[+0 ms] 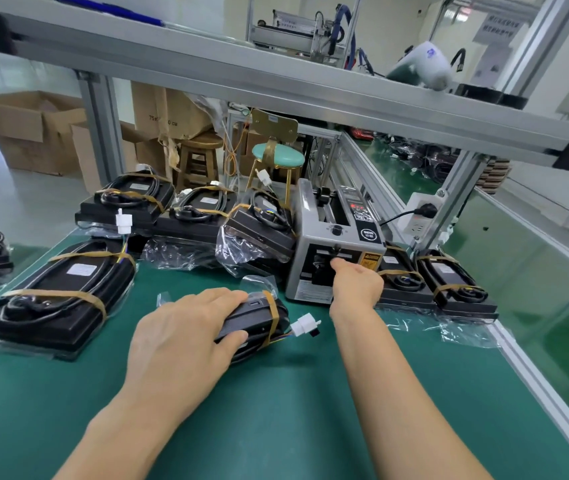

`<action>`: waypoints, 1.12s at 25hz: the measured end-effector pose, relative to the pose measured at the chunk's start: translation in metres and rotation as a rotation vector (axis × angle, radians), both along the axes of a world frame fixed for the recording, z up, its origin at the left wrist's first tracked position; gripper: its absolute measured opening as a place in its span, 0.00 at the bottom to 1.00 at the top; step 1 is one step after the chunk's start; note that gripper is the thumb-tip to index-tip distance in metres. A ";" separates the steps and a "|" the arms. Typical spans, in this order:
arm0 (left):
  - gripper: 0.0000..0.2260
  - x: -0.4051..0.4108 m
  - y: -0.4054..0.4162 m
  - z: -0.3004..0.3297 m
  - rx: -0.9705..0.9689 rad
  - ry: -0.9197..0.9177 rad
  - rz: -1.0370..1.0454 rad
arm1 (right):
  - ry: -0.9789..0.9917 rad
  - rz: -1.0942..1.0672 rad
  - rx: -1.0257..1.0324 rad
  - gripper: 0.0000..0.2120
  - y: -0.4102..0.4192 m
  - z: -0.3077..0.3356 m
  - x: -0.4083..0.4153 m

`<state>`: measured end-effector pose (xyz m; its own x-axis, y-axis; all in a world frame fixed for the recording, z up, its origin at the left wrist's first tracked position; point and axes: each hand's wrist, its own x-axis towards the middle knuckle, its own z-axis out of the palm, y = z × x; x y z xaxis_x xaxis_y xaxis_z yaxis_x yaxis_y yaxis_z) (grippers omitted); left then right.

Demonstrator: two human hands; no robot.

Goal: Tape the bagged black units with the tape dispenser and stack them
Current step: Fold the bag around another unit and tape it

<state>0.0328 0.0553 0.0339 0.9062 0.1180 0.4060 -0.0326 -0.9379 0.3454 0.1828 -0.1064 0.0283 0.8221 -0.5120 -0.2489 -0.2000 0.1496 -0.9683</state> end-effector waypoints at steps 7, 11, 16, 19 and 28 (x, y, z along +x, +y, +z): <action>0.20 0.002 -0.002 -0.001 0.004 -0.039 0.034 | -0.182 0.733 -0.002 0.04 0.014 0.008 -0.091; 0.22 0.001 -0.004 -0.003 0.040 -0.070 0.034 | -0.188 0.732 -0.050 0.08 0.020 0.000 -0.093; 0.22 0.001 -0.005 -0.005 0.036 -0.090 0.039 | -0.178 0.704 -0.129 0.08 0.026 -0.002 -0.091; 0.22 0.002 -0.005 -0.006 0.033 -0.104 0.041 | -0.154 0.699 -0.151 0.07 0.028 -0.002 -0.092; 0.22 0.000 -0.007 -0.006 0.009 -0.079 0.056 | -0.154 0.636 -0.337 0.08 0.035 0.001 -0.096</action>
<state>0.0330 0.0488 0.0283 0.8633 0.1638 0.4773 -0.0070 -0.9419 0.3358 0.0866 -0.0718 0.0292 0.9987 0.0467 -0.0200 -0.0071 -0.2611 -0.9653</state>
